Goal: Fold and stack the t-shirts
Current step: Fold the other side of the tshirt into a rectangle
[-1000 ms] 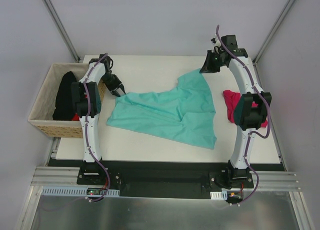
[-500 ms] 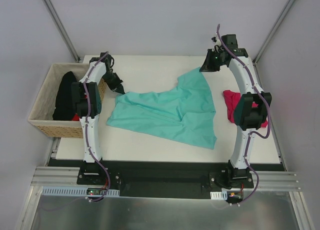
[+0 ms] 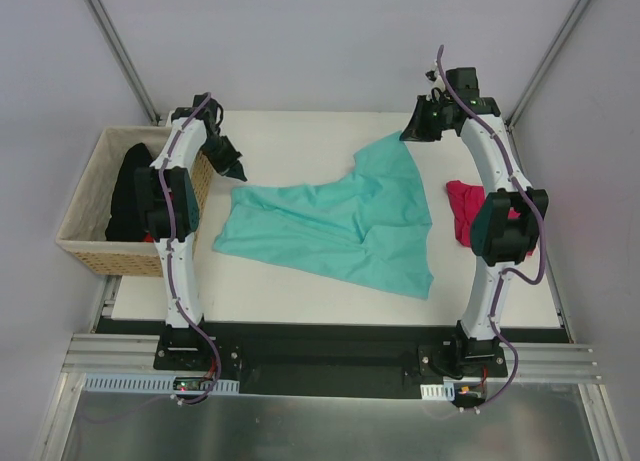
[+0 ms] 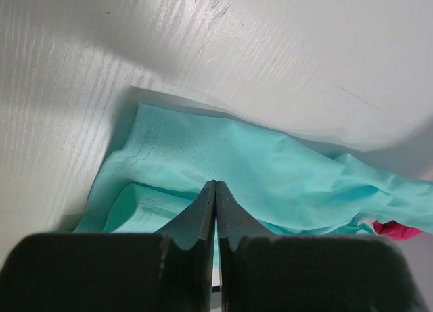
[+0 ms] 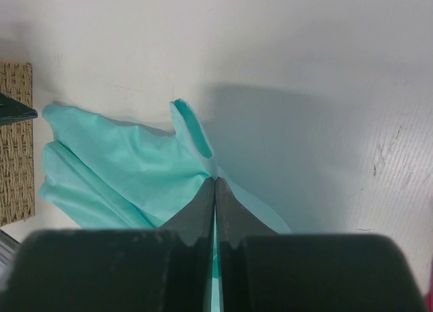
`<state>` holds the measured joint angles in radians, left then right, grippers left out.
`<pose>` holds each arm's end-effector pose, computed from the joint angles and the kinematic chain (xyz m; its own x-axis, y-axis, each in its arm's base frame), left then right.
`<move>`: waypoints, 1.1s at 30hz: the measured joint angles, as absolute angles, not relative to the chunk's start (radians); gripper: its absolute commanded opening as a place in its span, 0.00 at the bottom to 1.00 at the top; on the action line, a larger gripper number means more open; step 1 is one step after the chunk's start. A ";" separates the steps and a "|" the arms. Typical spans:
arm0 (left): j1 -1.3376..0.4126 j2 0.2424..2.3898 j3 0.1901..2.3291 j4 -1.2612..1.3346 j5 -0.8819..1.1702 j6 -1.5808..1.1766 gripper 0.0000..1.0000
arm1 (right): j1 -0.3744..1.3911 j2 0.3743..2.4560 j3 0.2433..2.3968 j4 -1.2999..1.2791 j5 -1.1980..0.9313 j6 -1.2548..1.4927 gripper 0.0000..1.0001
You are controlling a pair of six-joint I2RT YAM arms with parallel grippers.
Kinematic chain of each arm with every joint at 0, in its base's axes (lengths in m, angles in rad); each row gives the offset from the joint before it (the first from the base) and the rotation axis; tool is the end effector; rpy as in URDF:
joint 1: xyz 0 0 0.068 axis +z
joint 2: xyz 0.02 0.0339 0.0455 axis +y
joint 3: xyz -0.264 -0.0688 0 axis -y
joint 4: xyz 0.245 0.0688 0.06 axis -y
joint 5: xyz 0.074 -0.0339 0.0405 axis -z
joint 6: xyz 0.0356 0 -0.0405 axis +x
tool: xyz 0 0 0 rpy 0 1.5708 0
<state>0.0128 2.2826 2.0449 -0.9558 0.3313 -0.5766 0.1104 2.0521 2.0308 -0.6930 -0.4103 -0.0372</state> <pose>0.4845 -0.0054 0.2139 -0.8380 -0.5263 -0.1440 -0.4165 0.7875 -0.4544 0.4646 0.0658 0.3324 -0.6358 -0.1048 -0.7647 -0.4245 0.8749 0.2330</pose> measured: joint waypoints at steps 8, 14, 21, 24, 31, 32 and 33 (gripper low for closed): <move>0.015 2.278 2.040 -0.954 0.328 -0.577 0.00 | 0.110 2.052 2.030 -0.690 -0.412 -0.037 0.01; 0.015 2.270 2.014 -0.941 0.302 -0.577 0.00 | 0.110 2.052 2.030 -0.688 -0.412 -0.038 0.01; 0.026 2.270 2.013 -0.936 0.279 -0.579 0.00 | 0.110 2.052 2.030 -0.689 -0.409 -0.038 0.01; 0.037 2.270 2.013 -0.932 0.274 -0.582 0.09 | 0.110 2.052 2.030 -0.690 -0.408 -0.038 0.01; 0.041 2.270 2.014 -0.929 0.194 -0.581 0.26 | 0.110 2.052 2.030 -0.695 -0.404 -0.039 0.01; 0.041 2.270 2.015 -0.932 0.177 -0.577 0.26 | 0.110 2.052 2.030 -0.696 -0.404 -0.038 0.01; 0.041 2.272 2.018 -0.937 0.167 -0.575 0.25 | 0.110 2.052 2.030 -0.697 -0.404 -0.038 0.01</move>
